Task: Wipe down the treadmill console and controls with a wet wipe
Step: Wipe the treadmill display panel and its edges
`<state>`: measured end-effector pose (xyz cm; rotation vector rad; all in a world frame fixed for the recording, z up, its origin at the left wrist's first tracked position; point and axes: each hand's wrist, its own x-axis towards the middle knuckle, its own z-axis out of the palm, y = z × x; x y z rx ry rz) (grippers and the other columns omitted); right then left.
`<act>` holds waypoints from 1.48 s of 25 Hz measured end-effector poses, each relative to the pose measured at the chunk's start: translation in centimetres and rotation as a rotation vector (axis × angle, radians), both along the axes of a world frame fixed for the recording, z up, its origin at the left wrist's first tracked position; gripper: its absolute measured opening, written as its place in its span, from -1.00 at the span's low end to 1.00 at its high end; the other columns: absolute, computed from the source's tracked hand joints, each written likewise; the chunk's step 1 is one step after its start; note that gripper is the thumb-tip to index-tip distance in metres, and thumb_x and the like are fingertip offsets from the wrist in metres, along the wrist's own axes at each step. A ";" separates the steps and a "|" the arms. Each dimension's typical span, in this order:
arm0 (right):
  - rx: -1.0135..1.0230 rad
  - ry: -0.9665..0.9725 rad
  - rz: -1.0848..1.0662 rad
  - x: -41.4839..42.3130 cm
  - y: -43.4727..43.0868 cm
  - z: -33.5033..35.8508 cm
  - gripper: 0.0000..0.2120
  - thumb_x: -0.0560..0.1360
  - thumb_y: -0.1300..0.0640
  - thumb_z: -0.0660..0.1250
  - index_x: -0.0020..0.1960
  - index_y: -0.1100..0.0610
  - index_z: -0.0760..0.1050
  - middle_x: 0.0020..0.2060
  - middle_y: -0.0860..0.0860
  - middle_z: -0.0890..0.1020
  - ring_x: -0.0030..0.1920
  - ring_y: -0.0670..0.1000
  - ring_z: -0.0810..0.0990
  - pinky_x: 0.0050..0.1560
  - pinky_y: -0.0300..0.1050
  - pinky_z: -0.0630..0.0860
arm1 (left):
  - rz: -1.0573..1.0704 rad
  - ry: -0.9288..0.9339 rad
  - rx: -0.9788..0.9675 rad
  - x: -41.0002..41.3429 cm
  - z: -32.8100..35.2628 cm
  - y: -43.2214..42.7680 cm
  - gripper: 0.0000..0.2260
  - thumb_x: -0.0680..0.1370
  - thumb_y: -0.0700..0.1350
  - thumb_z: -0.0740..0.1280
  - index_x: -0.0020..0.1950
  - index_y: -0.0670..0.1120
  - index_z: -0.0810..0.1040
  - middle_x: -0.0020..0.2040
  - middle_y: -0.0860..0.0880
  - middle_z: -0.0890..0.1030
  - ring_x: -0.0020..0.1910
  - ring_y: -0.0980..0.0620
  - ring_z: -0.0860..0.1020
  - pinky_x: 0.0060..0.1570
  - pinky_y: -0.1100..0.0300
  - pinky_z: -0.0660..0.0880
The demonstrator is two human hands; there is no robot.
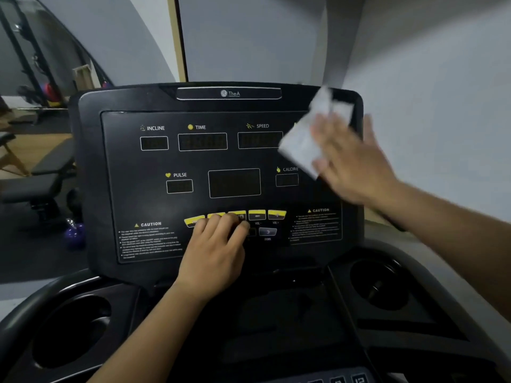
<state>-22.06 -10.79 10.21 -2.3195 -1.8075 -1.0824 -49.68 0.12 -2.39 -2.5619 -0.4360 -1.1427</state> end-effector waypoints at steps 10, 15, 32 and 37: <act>-0.391 -0.254 0.460 -3.9 -6.3 -11.0 -0.36 0.59 -0.23 0.02 0.56 0.09 0.09 0.55 0.06 0.10 0.55 0.09 0.03 0.39 0.47 -0.04 | 0.023 0.020 0.030 0.1 -0.2 -0.1 -0.74 0.46 -0.18 0.25 0.14 -0.17 0.51 0.03 -0.15 0.50 -0.11 -0.15 0.40 -0.13 -0.03 0.33; 0.081 0.023 -0.034 2.6 -1.6 -0.5 -0.37 0.61 -0.19 -0.15 0.57 0.12 -0.10 0.57 0.08 -0.01 0.55 0.13 -0.02 0.42 0.44 -0.12 | 0.030 0.031 0.023 0.0 -0.3 -0.1 -0.73 0.47 -0.16 0.25 0.16 -0.15 0.46 0.04 -0.14 0.49 -0.09 -0.13 0.40 -0.11 -0.02 0.33; 0.030 0.143 0.028 -1.2 -6.1 -8.0 -0.36 0.58 -0.14 -0.02 0.55 0.19 0.12 0.56 0.12 0.07 0.54 0.19 0.04 0.43 0.40 -0.03 | 0.030 0.028 0.021 0.0 0.0 -0.3 -0.76 0.48 -0.19 0.27 0.14 -0.17 0.50 0.02 -0.15 0.51 -0.12 -0.16 0.43 -0.14 -0.03 0.33; -0.187 0.150 0.275 -5.6 -10.5 -15.3 -0.41 0.60 -0.17 0.01 0.54 0.09 0.12 0.55 0.02 0.12 0.54 0.06 0.08 0.43 0.41 -0.03 | 0.035 0.014 0.011 0.2 0.0 -0.3 -0.78 0.49 -0.21 0.25 0.13 -0.17 0.50 0.01 -0.16 0.52 -0.12 -0.17 0.43 -0.14 -0.03 0.33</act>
